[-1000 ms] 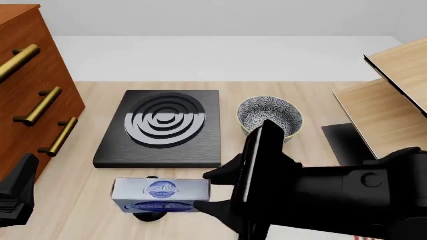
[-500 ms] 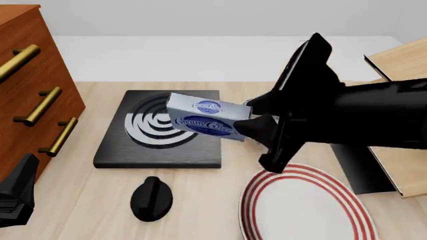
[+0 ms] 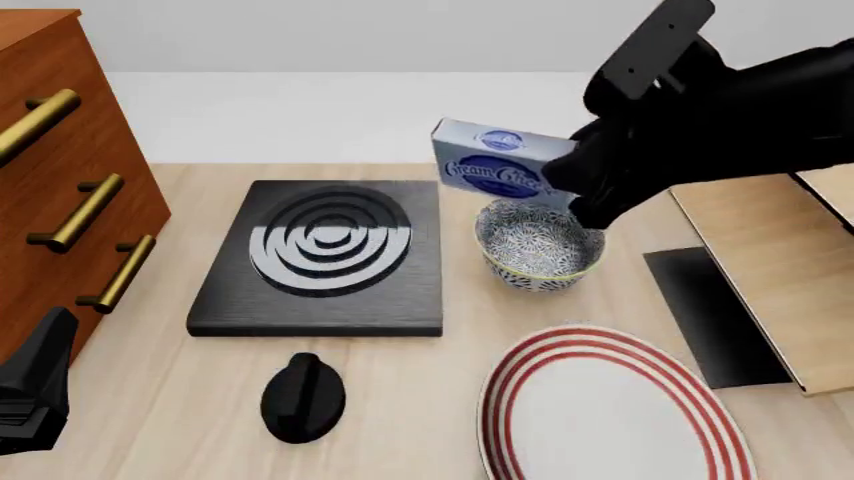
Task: Pick up the cream cheese and put it in the bowl.
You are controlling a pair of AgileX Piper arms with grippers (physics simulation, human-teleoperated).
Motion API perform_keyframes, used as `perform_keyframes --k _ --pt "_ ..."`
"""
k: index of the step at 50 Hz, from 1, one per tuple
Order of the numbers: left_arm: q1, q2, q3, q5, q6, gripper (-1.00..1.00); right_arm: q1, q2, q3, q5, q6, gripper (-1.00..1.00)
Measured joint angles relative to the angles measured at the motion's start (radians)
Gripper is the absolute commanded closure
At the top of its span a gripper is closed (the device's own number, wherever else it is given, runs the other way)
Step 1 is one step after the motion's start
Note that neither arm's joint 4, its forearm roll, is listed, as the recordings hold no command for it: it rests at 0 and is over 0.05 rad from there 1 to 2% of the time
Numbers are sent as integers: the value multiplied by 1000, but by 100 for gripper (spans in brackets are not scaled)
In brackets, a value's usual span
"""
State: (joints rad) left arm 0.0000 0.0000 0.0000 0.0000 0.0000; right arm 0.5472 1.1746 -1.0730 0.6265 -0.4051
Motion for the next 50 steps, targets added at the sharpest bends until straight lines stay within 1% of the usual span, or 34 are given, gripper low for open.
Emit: perform_keyframes --k 9,19,38,50 --pt "0 0 0 0 0 -100 -87 30 -35 39 -21 100" --pt "0 0 0 0 0 -100 -167 61 -42 56 -38 100" --pt "0 0 0 0 0 -100 -260 118 -29 35 -51 100" --pt "0 0 0 0 0 -100 -290 153 -9 -1 -47 100"
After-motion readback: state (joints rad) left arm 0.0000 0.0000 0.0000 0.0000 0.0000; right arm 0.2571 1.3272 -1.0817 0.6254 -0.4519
